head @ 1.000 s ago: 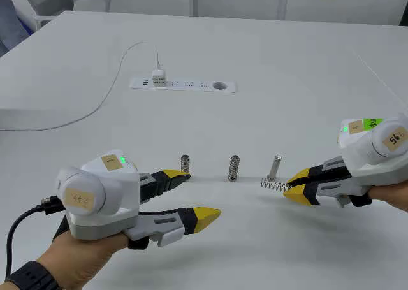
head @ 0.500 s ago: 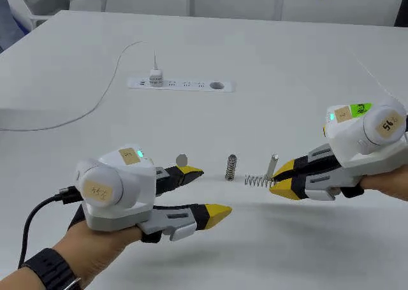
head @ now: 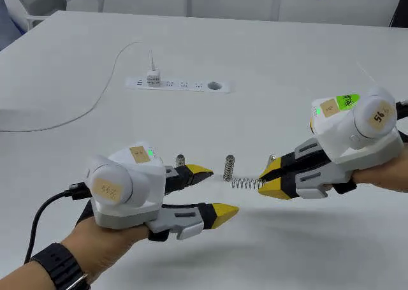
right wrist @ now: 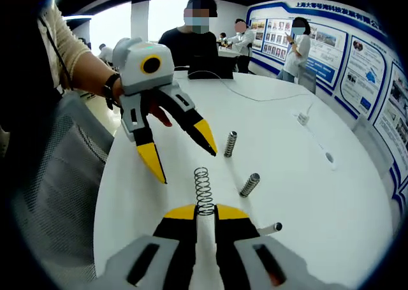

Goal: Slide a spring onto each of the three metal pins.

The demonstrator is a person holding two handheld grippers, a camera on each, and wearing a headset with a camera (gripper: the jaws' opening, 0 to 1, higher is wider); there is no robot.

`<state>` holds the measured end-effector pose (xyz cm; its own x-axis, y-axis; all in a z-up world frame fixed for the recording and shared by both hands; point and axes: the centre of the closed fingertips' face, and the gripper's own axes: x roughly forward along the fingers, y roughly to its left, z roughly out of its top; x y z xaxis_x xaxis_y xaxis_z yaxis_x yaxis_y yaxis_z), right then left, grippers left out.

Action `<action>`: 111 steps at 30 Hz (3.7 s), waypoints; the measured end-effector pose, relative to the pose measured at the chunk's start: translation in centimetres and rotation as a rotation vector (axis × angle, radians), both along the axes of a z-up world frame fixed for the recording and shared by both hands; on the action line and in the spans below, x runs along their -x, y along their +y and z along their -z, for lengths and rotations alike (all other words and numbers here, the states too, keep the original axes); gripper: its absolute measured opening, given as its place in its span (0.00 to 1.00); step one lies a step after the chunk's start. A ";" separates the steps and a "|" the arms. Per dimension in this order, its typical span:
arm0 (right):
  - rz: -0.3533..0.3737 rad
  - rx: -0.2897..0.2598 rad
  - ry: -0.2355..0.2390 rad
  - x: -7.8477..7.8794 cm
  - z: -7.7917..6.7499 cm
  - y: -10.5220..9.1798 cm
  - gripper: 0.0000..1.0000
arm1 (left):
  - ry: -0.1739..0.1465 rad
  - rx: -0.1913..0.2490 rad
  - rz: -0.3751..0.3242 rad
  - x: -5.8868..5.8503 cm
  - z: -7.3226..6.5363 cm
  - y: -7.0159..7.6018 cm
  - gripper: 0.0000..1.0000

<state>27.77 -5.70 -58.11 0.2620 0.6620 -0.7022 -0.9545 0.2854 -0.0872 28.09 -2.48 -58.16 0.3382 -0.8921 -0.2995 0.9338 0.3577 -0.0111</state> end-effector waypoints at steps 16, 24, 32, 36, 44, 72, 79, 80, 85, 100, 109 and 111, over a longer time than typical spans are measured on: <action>-0.080 0.037 0.004 0.9 0.0 0.7 0.11 | -0.052 -0.024 0.056 0.6 -0.1 -0.8 0.27; -0.101 0.054 0.012 1.1 0.2 0.8 0.11 | -0.075 -0.038 0.075 1.0 0.0 -0.9 0.18; -0.109 0.051 0.007 1.3 -0.2 1.1 0.11 | -0.085 -0.055 0.079 1.0 0.2 -0.8 0.13; -0.104 0.029 0.006 1.3 -0.9 1.2 0.11 | -0.088 -0.056 0.078 1.0 0.2 -0.8 0.13; -0.090 -0.040 0.002 1.5 -2.5 2.1 0.11 | -0.086 -0.062 0.075 0.9 0.2 -0.8 0.11; -0.088 -0.146 -0.046 1.3 -4.7 5.1 0.11 | -0.076 -0.042 0.082 1.1 0.0 -1.7 0.11; -0.084 -0.139 -0.057 1.1 -4.8 4.9 0.11 | -0.069 -0.036 0.076 1.1 -0.1 -1.8 0.14; -0.082 -0.138 -0.057 1.0 -4.8 4.8 0.11 | -0.066 -0.034 0.076 1.1 -0.1 -1.8 0.15; -0.072 -0.136 -0.064 0.7 -4.9 4.5 0.11 | -0.045 -0.025 0.068 1.1 0.0 -1.7 0.21; -0.035 -0.136 -0.079 -0.1 -5.3 3.1 0.11 | -0.003 0.000 0.019 0.9 0.2 -0.5 0.37; -0.002 -0.136 -0.087 -0.6 -5.5 1.8 0.11 | 0.016 0.005 -0.010 0.8 0.6 0.5 0.43; 0.007 -0.136 -0.087 -0.7 -5.5 1.5 0.11 | 0.023 0.009 -0.017 0.7 0.6 0.8 0.45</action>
